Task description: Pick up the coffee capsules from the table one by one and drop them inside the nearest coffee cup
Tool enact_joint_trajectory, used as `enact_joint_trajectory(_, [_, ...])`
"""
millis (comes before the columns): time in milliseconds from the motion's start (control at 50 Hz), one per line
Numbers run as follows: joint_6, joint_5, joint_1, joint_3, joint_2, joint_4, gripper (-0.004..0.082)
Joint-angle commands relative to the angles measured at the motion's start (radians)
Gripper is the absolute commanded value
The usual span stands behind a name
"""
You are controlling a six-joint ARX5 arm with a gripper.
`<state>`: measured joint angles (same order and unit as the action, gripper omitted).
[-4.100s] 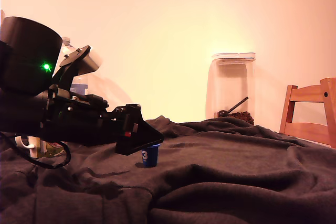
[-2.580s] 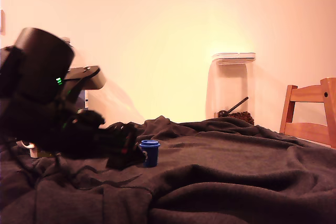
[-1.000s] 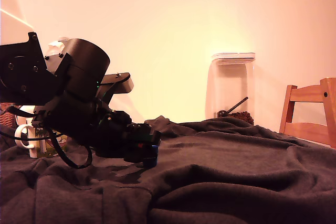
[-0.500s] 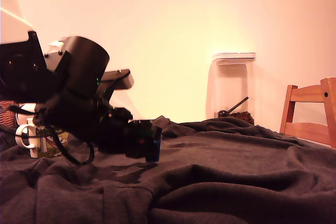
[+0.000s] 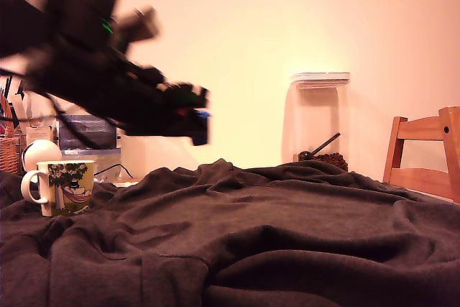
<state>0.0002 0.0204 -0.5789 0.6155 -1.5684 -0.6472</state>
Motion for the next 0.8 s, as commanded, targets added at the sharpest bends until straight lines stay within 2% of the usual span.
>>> enact_joint_trajectory(0, [0.007,-0.012,0.016,-0.038,0.051,0.001,0.0196])
enact_joint_trajectory(240, [0.008,-0.056,0.071,-0.125,0.243,0.103,0.0196])
enact_joint_trajectory(380, [0.008,-0.06,0.114,-0.153,0.343,0.181,0.0196])
enact_joint_trajectory(520, [0.009,-0.087,0.159,-0.181,0.43,0.238,0.0196])
enact_joint_trajectory(780, [0.035,-0.114,0.259,-0.198,0.541,0.37,0.0196])
